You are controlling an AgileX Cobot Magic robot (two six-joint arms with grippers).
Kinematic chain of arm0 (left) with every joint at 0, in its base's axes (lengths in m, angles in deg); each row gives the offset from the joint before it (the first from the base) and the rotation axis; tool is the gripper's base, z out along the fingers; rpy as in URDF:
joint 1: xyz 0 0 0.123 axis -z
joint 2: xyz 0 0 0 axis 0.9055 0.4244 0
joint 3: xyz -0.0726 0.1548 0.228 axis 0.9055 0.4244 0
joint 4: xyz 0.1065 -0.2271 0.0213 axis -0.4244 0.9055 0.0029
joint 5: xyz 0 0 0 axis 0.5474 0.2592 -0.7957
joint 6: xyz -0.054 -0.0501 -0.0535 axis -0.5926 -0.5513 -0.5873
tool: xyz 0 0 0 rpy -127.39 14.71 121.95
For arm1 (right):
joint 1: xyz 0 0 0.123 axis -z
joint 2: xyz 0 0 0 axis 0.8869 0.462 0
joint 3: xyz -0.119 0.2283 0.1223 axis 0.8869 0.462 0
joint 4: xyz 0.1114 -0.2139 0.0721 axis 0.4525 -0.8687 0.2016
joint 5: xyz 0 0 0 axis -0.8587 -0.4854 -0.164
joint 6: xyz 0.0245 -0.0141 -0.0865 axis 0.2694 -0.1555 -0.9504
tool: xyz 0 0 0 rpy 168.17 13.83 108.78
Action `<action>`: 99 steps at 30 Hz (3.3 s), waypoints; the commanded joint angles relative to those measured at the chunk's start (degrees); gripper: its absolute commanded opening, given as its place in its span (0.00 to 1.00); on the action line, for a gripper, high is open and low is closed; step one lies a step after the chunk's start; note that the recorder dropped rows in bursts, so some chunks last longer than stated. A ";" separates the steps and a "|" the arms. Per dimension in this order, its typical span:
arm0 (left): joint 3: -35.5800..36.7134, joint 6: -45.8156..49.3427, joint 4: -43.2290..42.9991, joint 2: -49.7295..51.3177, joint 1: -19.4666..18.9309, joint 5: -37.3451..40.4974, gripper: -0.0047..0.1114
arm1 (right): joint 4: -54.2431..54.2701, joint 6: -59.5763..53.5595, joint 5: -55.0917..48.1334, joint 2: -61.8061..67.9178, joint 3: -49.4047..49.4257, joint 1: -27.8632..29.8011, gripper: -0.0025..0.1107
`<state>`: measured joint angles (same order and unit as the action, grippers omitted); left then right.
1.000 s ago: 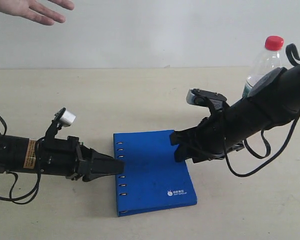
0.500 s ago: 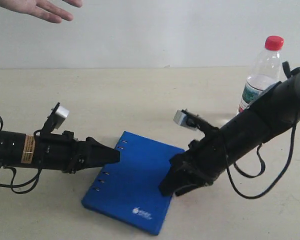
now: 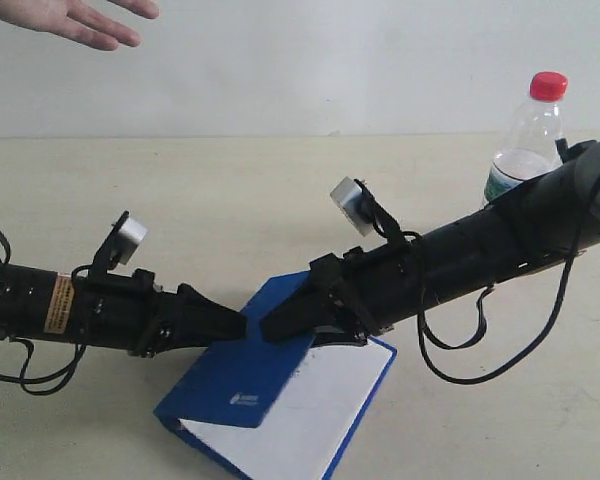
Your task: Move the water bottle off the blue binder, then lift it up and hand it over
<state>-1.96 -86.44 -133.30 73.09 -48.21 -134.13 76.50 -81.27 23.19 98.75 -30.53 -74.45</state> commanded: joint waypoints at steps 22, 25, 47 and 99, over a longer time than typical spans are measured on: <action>-0.90 0.90 9.68 -0.13 -1.24 -10.77 0.58 | -18.12 4.93 -6.91 -0.43 -0.18 15.43 0.02; -2.38 0.90 9.39 -0.13 -0.26 -10.65 0.58 | -17.50 4.77 -6.91 -0.43 -0.18 15.30 0.02; -2.73 -1.36 2.98 -0.03 0.02 -11.39 0.58 | -15.79 -1.52 -6.91 -9.39 -0.18 15.30 0.02; -17.11 -5.29 9.69 9.31 14.96 -11.39 0.58 | -17.64 1.05 -6.91 -9.39 -0.18 15.30 0.02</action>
<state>-16.74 -90.79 -124.06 82.44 -35.40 -144.93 59.62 -80.48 17.84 90.26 -30.62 -59.05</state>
